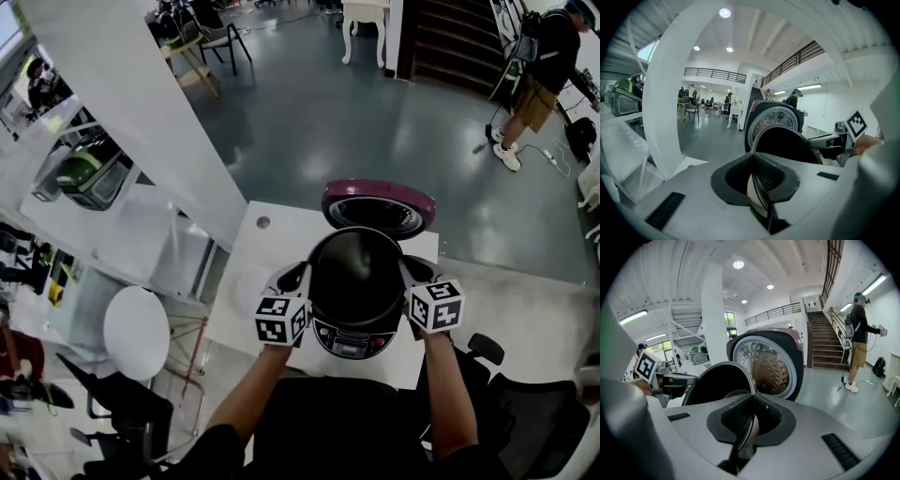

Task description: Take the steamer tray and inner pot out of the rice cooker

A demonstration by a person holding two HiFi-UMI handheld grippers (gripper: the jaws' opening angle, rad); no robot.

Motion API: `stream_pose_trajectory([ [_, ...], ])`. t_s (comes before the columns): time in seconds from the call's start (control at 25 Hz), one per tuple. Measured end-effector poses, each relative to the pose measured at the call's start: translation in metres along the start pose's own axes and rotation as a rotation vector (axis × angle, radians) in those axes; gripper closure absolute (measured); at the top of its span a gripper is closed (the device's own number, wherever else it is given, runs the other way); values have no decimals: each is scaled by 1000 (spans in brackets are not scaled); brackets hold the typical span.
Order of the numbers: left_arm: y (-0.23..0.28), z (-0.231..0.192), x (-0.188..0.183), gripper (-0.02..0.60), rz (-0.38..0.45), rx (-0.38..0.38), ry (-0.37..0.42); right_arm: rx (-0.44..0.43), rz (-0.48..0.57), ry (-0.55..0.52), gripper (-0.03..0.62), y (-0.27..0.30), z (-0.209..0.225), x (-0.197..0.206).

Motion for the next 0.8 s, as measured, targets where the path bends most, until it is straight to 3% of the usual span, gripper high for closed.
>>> stream_pose_trajectory([
  [0.08, -9, -5, -1, 558, 9, -6, -20, -24, 12, -3, 576, 1, -8, -4],
  [0.24, -30, -21, -14, 558, 45, -32, 16, -52, 34, -12, 576, 8, -31, -17],
  [0.56, -72, -94, -25, 560, 61, -64, -76, -113, 37, -64, 576, 45, -104, -46],
  [0.8, -99, -150, -20, 560, 46, -93, -94, -143, 19, -47, 576, 77, -158, -44],
])
Point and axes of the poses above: the fingertips, and each gripper's own axes: y forward along the fingers, z to its right, x out of its underside, the point moved 4 cm from there along -y, backward along the fingers, and after that the axes turned 2 degrees about z, right-handed, at the moved point
